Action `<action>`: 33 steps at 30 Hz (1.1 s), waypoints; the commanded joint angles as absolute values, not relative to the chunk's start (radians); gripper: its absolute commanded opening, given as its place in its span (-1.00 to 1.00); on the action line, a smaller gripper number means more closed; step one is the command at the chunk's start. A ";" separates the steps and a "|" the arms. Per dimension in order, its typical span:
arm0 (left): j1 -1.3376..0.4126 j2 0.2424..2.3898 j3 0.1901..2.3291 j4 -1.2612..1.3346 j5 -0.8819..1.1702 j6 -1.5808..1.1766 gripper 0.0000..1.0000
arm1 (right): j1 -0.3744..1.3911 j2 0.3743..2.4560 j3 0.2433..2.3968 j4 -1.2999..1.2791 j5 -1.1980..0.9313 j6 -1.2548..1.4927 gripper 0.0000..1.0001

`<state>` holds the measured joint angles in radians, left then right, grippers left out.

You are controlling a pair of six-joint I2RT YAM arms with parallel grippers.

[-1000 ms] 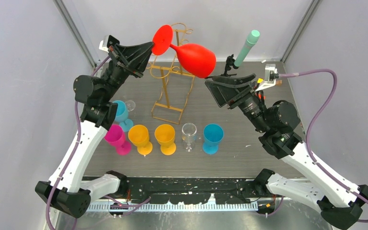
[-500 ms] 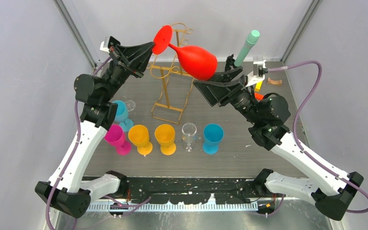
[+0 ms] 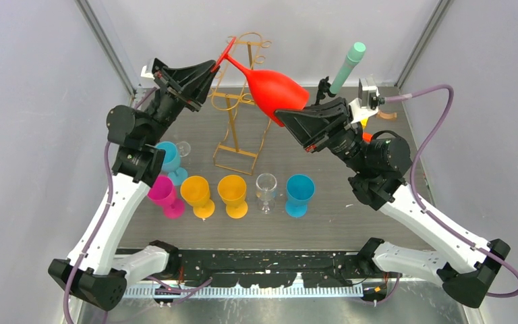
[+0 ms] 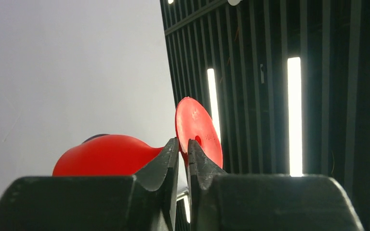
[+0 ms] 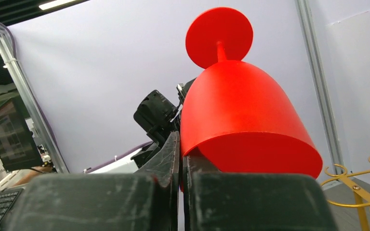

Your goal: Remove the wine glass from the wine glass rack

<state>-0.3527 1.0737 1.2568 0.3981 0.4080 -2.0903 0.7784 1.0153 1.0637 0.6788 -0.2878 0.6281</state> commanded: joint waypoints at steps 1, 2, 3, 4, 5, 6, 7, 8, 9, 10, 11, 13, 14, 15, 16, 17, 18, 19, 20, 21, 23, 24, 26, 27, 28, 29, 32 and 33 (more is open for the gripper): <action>-0.357 1.067 1.254 0.415 0.402 -2.060 -0.62 | 0.779 1.017 1.125 0.655 -0.241 0.619 -0.99; -0.357 1.063 1.251 0.414 0.395 -2.051 -0.45 | 0.779 1.012 1.128 0.628 -0.221 0.609 -0.99; -0.357 1.057 1.248 0.414 0.388 -2.038 -0.28 | 0.779 1.010 1.131 0.615 -0.210 0.604 -0.99; -0.357 1.049 1.247 0.407 0.378 -2.015 -0.09 | 0.779 1.003 1.131 0.585 -0.188 0.588 -0.99; -0.357 1.042 1.252 0.388 0.371 -1.979 0.24 | 0.779 0.997 1.133 0.568 -0.177 0.580 -0.99; -0.357 1.035 1.264 0.354 0.373 -1.937 0.45 | 0.779 0.985 1.133 0.533 -0.156 0.564 -0.99; -0.357 1.030 1.284 0.310 0.377 -1.884 0.64 | 0.779 0.977 1.136 0.512 -0.145 0.554 -0.99; -0.357 1.026 1.304 0.259 0.383 -1.828 0.79 | 0.779 0.961 1.140 0.469 -0.120 0.532 -0.99; -0.357 1.024 1.324 0.214 0.391 -1.772 0.89 | 0.779 0.944 1.143 0.442 -0.107 0.523 -0.99; -0.357 1.023 1.342 0.175 0.401 -1.715 0.97 | 0.779 0.934 1.150 0.384 -0.079 0.502 -0.99; -0.357 1.023 1.348 0.145 0.414 -1.664 0.99 | 0.779 0.913 1.153 0.354 -0.064 0.491 -0.99; -0.357 1.022 1.351 0.095 0.441 -1.543 0.99 | 0.779 0.878 1.168 0.248 -0.018 0.454 -0.99; -0.357 1.021 1.350 0.068 0.453 -1.495 0.99 | 0.779 0.869 1.182 0.161 0.042 0.429 -0.99; -0.357 1.019 1.350 0.036 0.460 -1.438 0.99 | 0.779 0.847 1.192 0.066 0.097 0.407 -0.99; -0.357 1.017 1.352 -0.012 0.462 -1.382 0.99 | 0.779 0.839 1.214 0.010 0.119 0.395 -0.99; -0.358 1.010 1.352 -0.053 0.452 -1.331 0.99 | 0.779 0.827 1.227 -0.100 0.159 0.367 -0.99; -0.357 1.003 1.348 -0.081 0.437 -1.276 0.99 | 0.779 0.824 1.256 -0.158 0.174 0.351 -0.99; -0.357 0.995 1.347 -0.107 0.420 -1.230 0.99 | 0.779 0.824 1.290 -0.262 0.207 0.324 -0.99; -0.358 0.987 1.354 -0.141 0.400 -1.174 0.99 | 0.779 0.828 1.308 -0.319 0.225 0.315 -1.00; -0.357 0.983 1.374 -0.189 0.379 -1.116 0.99 | 0.779 0.832 1.346 -0.426 0.270 0.303 -0.99; -0.357 0.974 1.422 -0.293 0.345 -0.969 0.99 | 0.779 0.845 1.400 -0.588 0.345 0.308 -0.99; -0.357 0.972 1.449 -0.356 0.322 -0.900 0.99 | 0.779 0.856 1.416 -0.639 0.392 0.321 -0.99; -0.357 0.960 1.486 -0.468 0.259 -0.788 0.99 | 0.779 0.876 1.467 -0.840 0.450 0.343 -0.99; -0.357 0.951 1.496 -0.532 0.223 -0.742 0.99 | 0.779 0.883 1.490 -0.883 0.467 0.346 -0.99; -0.357 0.942 1.501 -0.573 0.190 -0.697 0.99 | 0.779 0.898 1.498 -0.928 0.507 0.345 -0.99; -0.357 0.932 1.503 -0.611 0.159 -0.661 0.99 | 0.779 0.907 1.505 -1.005 0.530 0.342 -0.99; -0.357 0.911 1.504 -0.702 0.085 -0.575 0.99 | 0.779 0.966 1.498 -1.156 0.638 0.328 -1.00; -0.357 0.907 1.506 -0.733 0.067 -0.552 0.99 | 0.778 0.992 1.489 -1.179 0.646 0.328 -1.00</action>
<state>-0.3542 0.9340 1.4738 -0.5419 0.2020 -0.7677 0.7788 0.9058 1.4845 -0.8974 0.4839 0.3519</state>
